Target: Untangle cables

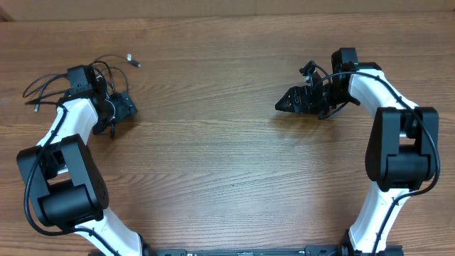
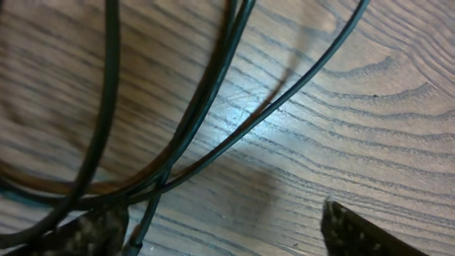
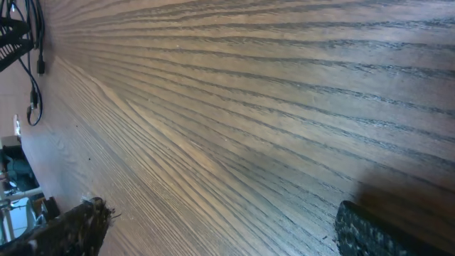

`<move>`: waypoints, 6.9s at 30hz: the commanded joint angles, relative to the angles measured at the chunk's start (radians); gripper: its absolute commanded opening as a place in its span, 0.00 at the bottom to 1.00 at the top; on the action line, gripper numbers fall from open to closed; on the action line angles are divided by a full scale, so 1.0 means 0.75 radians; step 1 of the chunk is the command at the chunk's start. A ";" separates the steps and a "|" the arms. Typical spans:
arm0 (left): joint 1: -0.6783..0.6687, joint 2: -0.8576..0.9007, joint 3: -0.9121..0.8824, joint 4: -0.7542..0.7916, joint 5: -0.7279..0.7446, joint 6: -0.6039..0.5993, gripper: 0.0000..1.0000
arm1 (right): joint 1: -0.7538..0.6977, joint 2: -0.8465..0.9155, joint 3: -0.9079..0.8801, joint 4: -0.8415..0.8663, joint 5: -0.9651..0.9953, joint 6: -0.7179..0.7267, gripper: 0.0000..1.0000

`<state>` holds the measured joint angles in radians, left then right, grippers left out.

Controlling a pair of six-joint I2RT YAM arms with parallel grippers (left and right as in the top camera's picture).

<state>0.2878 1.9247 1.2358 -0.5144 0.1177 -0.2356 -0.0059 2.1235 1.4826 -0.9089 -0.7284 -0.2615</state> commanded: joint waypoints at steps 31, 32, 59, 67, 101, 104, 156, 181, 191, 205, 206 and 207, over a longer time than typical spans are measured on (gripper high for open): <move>-0.456 0.023 -0.052 -0.081 0.042 0.195 0.99 | 0.007 0.016 -0.005 0.010 -0.007 0.004 1.00; -0.476 0.023 -0.060 -0.081 0.042 0.195 0.99 | 0.007 0.016 -0.005 0.010 -0.007 0.004 1.00; -0.624 0.023 -0.260 0.037 -0.021 0.190 1.00 | 0.007 0.018 -0.015 -0.047 1.008 0.493 1.00; -0.624 0.023 -0.260 0.039 -0.023 0.191 1.00 | 0.007 0.018 -0.015 0.035 1.000 0.493 1.00; -0.624 0.023 -0.260 0.039 -0.022 0.191 1.00 | 0.007 0.018 -0.015 0.163 1.000 0.493 1.00; -0.624 0.023 -0.260 0.039 -0.022 0.191 1.00 | 0.007 0.018 -0.015 0.163 1.000 0.493 1.00; -0.696 -1.411 -0.409 -0.160 -0.013 0.188 0.99 | 0.007 0.018 -0.015 0.163 1.000 0.493 1.00; -0.607 -1.954 -1.571 1.057 0.052 0.190 0.99 | 0.007 0.018 -0.015 0.164 1.000 0.493 1.00; -0.590 -2.231 -1.641 0.816 0.053 0.174 0.99 | 0.007 0.018 -0.015 0.163 1.000 0.493 1.00; -0.532 -2.562 -1.641 0.596 0.050 0.180 0.99 | 0.007 0.018 -0.015 0.163 1.000 0.493 1.00; -0.532 -2.562 -1.641 0.598 0.054 0.170 1.00 | 0.007 0.018 -0.015 0.163 1.000 0.493 1.00; -0.532 -2.562 -1.641 0.599 0.053 0.164 1.00 | 0.007 0.018 -0.015 0.164 1.000 0.493 1.00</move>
<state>-0.1158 0.0151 0.0086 -0.0616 0.1459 -0.1013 0.0013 2.1124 1.4845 -0.7868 0.0277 0.1009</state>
